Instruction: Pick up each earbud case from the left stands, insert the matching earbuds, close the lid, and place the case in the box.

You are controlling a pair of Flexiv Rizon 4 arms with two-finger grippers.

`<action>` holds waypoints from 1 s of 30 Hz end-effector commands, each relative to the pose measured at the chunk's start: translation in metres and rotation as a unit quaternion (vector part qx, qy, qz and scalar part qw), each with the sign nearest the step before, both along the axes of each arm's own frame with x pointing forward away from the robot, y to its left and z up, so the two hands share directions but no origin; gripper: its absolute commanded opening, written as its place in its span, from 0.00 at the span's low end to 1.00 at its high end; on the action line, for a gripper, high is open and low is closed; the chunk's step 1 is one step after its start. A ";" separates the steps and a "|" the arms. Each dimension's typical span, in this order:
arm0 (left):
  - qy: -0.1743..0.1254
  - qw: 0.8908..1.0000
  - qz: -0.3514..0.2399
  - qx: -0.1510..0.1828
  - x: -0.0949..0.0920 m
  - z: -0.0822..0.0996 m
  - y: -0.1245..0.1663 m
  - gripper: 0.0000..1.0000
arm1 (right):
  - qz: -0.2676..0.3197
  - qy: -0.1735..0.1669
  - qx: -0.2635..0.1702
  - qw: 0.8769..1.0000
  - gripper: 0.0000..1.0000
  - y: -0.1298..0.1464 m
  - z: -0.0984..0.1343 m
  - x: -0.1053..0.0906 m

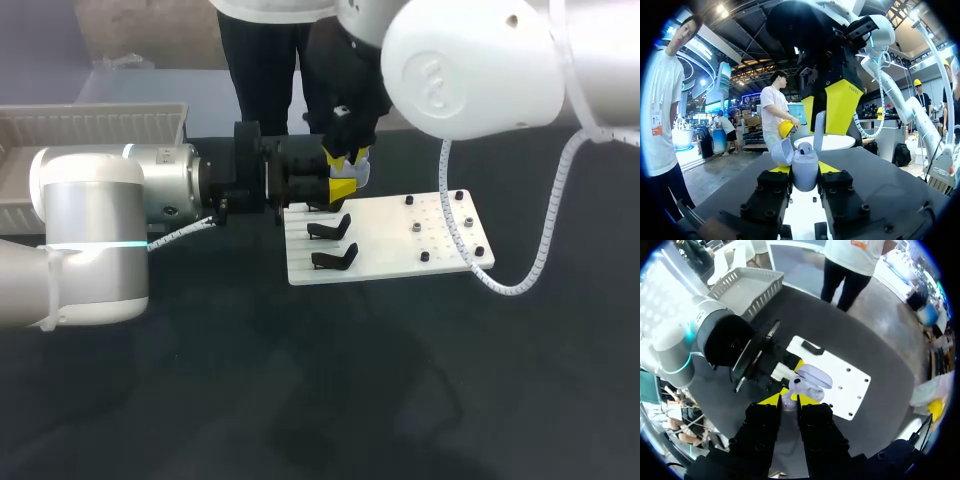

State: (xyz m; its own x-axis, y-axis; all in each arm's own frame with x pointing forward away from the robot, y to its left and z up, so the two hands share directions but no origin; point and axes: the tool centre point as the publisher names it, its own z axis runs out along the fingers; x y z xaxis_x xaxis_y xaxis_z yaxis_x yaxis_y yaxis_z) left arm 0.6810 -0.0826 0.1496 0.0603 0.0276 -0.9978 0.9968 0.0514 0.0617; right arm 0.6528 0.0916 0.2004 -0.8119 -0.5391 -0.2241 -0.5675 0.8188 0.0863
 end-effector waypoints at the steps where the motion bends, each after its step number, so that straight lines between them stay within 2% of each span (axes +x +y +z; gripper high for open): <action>1: -0.003 1.000 0.003 -0.003 -0.001 -0.001 0.000 0.00 | 0.004 0.005 -0.003 1.000 0.00 0.003 0.000 0.004; 30: -0.003 1.000 0.003 -0.003 -0.001 -0.001 0.000 0.00 | -0.001 0.010 0.001 1.000 0.00 0.001 -0.003 0.016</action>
State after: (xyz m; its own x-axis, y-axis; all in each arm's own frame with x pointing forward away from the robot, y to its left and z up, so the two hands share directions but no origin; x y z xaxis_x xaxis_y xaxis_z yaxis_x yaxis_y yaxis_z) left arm 0.6810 -0.0826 0.1496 0.0603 0.0276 -0.9978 0.9968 0.0514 0.0617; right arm 0.6652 0.0911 0.1985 -0.8175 -0.5352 -0.2128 -0.5628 0.8209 0.0971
